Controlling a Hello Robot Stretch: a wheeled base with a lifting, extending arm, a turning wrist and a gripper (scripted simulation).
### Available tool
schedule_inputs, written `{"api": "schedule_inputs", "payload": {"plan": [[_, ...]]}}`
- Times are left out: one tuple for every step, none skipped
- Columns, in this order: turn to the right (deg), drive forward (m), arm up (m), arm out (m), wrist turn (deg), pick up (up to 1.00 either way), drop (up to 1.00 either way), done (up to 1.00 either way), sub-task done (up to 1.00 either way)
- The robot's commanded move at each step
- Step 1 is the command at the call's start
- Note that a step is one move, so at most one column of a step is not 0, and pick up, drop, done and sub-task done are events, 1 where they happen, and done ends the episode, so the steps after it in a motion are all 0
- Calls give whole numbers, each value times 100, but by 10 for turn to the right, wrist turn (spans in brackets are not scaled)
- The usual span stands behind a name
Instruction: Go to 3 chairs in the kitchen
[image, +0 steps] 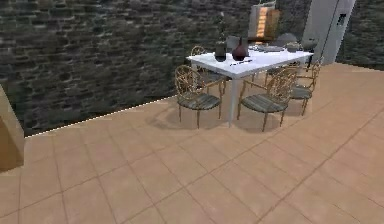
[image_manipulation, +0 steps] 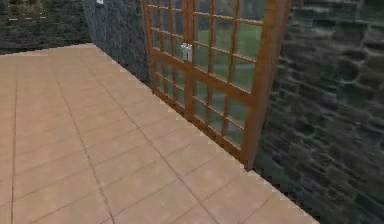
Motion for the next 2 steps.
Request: {"api": "schedule_inputs", "payload": {"plan": [[0, 25, 0, 0, 0, 0, 0, 0, 0], [30, 0, 0, 0, 0, 0, 0, 0, 0]]}}
